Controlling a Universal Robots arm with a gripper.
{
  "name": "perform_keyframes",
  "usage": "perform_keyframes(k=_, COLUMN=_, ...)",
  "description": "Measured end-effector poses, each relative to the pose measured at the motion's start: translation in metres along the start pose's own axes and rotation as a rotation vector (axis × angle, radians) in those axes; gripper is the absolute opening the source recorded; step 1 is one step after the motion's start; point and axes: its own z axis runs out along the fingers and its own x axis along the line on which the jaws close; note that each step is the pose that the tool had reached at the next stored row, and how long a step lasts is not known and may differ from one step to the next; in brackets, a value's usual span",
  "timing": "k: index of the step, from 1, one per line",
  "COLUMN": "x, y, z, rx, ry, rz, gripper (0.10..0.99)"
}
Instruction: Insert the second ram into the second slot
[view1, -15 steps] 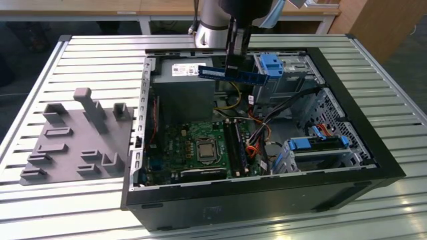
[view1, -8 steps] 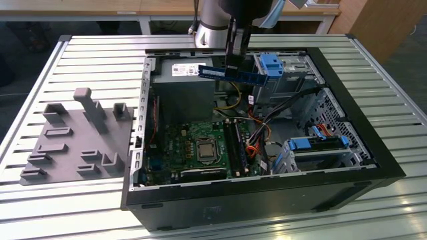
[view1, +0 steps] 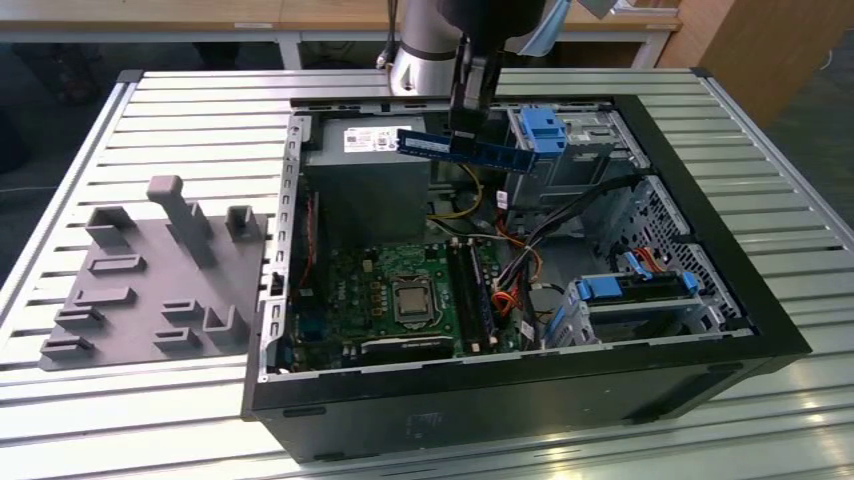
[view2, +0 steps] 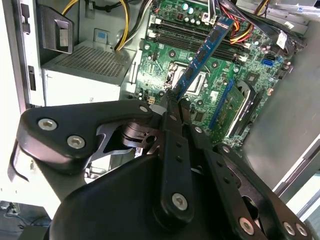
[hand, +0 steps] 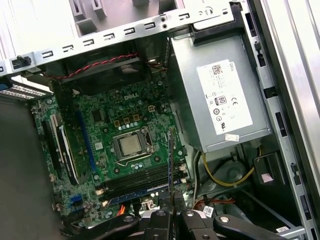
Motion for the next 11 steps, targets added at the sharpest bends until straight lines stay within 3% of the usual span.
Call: perform_keyframes(k=11, x=0.0000, y=0.0000, z=0.0001, rx=0.001, ry=-0.0016, rz=0.039, gripper=0.133)
